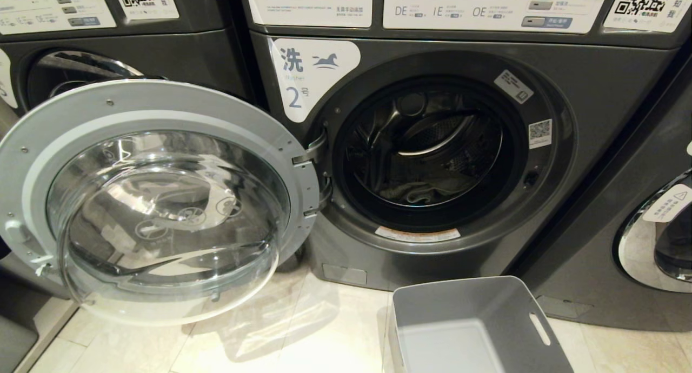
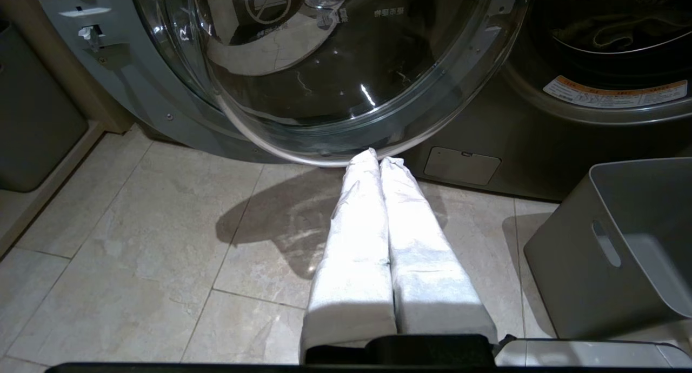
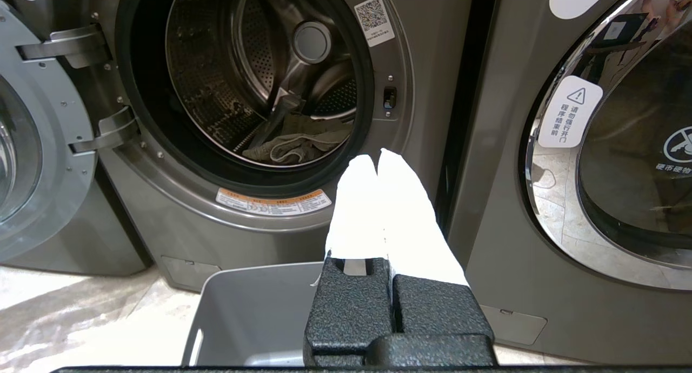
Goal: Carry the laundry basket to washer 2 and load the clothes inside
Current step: Close the washing machine door with the left hand
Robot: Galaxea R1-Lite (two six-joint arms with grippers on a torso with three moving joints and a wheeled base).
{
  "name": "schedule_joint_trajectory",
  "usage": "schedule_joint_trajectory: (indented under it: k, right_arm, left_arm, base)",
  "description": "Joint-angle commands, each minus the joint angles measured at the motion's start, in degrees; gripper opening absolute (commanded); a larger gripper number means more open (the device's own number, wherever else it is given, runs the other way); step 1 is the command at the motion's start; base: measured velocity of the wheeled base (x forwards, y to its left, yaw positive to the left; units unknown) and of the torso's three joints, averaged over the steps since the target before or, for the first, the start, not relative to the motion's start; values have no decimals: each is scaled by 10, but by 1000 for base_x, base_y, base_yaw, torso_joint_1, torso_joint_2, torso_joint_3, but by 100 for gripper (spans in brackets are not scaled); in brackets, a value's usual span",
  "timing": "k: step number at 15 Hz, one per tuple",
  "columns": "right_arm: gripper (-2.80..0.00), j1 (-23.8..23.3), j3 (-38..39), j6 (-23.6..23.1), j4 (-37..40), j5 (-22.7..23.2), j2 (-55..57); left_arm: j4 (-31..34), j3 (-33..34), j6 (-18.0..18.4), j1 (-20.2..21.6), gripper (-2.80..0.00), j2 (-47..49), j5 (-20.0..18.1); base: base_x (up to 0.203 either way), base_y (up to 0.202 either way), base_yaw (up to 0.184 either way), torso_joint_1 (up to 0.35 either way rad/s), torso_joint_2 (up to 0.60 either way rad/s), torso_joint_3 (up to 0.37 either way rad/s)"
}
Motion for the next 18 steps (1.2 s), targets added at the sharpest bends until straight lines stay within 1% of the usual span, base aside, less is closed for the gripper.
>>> schedule_joint_trajectory:
  k: [1,7,10,11,12,13,15,17,18]
  right_arm:
    - [-280,0,23,0,-1,0,1]
    - [-280,0,23,0,-1,0,1]
    - [-280,0,23,0,-1,0,1]
    - [-280,0,23,0,-1,0,1]
    - [-280,0,23,0,-1,0,1]
    - [-280,0,23,0,-1,0,1]
    - [-280,0,23,0,-1,0,1]
    - [-280,0,23,0,-1,0,1]
    - [-280,0,23,0,-1,0,1]
  left_arm:
    - [0,0,0,0,-280,1,0]
    - [0,0,0,0,-280,1,0]
    - [1,-1,12,0,-280,2,0]
    - [2,0,27,0,-280,1,-1]
    - [-6,-3,50,0,-280,1,-1]
    - [-14,-18,62,0,-280,1,-2]
    - [-7,-78,65,0,-280,2,-8]
    - [25,-164,66,0,-280,18,-10]
    - [44,-209,66,0,-280,43,-9]
  base:
    - [0,0,0,0,0,0]
    - [0,0,0,0,0,0]
    - [0,0,0,0,0,0]
    - [0,0,0,0,0,0]
    - [0,0,0,0,0,0]
    - [0,0,0,0,0,0]
    - [0,0,0,0,0,0]
    - [0,0,0,0,0,0]
    - [0,0,0,0,0,0]
